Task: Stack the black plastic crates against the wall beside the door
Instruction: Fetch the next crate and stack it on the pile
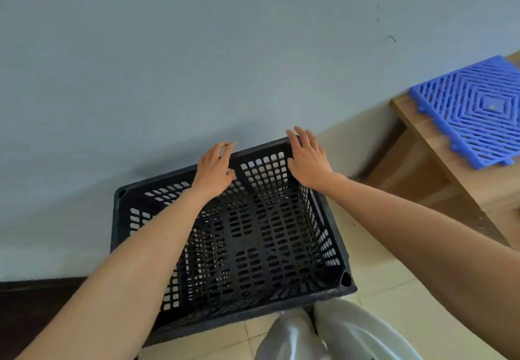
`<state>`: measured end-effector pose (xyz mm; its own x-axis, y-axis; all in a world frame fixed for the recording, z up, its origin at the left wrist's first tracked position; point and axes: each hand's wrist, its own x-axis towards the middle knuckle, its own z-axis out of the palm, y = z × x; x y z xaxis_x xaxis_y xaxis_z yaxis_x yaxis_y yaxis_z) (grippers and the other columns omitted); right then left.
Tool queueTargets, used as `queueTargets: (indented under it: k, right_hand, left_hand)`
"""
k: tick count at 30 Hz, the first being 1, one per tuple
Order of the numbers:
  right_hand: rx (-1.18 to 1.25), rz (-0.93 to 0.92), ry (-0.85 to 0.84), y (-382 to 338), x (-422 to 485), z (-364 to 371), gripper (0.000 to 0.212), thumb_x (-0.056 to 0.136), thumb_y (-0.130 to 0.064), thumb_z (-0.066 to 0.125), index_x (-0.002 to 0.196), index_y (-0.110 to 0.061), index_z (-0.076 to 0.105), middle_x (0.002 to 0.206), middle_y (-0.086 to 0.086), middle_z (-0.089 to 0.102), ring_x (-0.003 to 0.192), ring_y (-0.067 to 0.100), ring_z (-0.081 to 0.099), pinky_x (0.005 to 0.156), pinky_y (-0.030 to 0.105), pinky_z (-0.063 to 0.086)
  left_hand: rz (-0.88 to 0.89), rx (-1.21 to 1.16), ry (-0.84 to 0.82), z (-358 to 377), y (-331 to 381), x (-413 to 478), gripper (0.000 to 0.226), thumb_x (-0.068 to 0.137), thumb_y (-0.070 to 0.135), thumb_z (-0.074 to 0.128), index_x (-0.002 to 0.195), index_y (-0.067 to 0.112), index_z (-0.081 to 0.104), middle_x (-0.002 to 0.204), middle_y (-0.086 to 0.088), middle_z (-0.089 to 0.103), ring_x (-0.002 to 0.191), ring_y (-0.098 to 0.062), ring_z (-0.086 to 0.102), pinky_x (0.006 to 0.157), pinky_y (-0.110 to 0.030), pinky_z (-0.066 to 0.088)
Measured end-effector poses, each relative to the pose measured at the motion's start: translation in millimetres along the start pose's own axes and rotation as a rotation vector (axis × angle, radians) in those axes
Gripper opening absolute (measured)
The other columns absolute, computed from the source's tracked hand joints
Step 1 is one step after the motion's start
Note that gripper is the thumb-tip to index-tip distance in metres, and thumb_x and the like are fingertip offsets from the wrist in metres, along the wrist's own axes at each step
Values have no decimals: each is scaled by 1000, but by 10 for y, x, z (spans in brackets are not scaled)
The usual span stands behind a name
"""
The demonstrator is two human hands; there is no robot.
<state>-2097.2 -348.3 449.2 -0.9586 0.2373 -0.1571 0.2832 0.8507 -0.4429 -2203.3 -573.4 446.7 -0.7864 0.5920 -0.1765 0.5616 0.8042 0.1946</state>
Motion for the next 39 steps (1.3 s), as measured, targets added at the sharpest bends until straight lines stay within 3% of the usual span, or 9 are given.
queueTargets:
  k: [5,11,14,17,22,25,33,36,39]
  right_hand:
    - [-220,-422,-82,-482,205,5,62,94,-10,42,151,-17,20,157,6,22,146,27,16,118,44,20]
    - [-291,-622,-271,-1364,367,328,62,94,-10,41,151,-15,19,157,9,24,143,30,22,115,44,24]
    - [-295,-685,-243,-1770,447,563,61,94,-12,43,151,-13,21,154,10,30,143,29,21,115,42,22]
    - [-245,-690,-167,-2094,527,794,58,92,-9,45,148,-11,27,149,10,37,142,28,24,114,41,24]
    - [-269,-613,-246,-2412,657,1187,59,93,-15,43,149,-14,25,148,8,40,135,29,37,110,41,28]
    - [-319,-587,-197,-2408,637,1364,65,88,-23,47,149,-18,24,144,5,44,129,29,43,106,41,30]
    - [-480,-575,-202,-2423,695,1403,85,79,-36,54,151,-19,13,150,5,31,134,27,33,105,43,28]
    - [-512,-568,-257,-2464,653,1364,89,81,-37,56,152,-19,7,152,6,26,136,28,30,107,45,28]
    - [-507,-516,-317,-2538,622,1329,85,86,-38,54,153,-18,5,154,8,23,139,30,26,109,49,26]
  left_hand:
    - [-233,-26,148,-119,-537,-630,63,92,17,57,149,17,29,151,-8,29,139,-30,33,114,-49,31]
    - [-373,-3,162,-236,-1088,-1183,69,89,14,57,150,22,25,152,-10,29,141,-32,27,116,-50,28]
    - [-399,22,122,-268,-1393,-1269,74,88,16,58,151,23,20,156,-8,24,145,-32,20,117,-51,21]
    - [-375,8,130,-251,-1639,-1220,76,87,16,60,152,21,20,156,-8,23,145,-30,19,117,-50,19]
    - [-289,0,104,-144,-1907,-1104,74,88,18,59,152,19,21,154,-8,26,144,-29,22,118,-47,21]
    - [-267,60,84,50,-1929,-1120,82,86,25,61,154,15,15,155,-9,23,148,-30,14,121,-46,10]
    - [-240,73,-40,127,-2052,-1000,105,81,39,63,154,18,-10,162,-8,-3,150,-30,-10,119,-47,-7]
    - [-219,-18,-114,60,-2074,-1017,106,83,36,62,153,20,-15,163,-5,-12,148,-28,-19,118,-46,-11]
    - [-150,-81,-87,-5,-2118,-1191,97,89,27,59,154,21,-13,163,-2,-15,148,-24,-19,120,-43,-7]
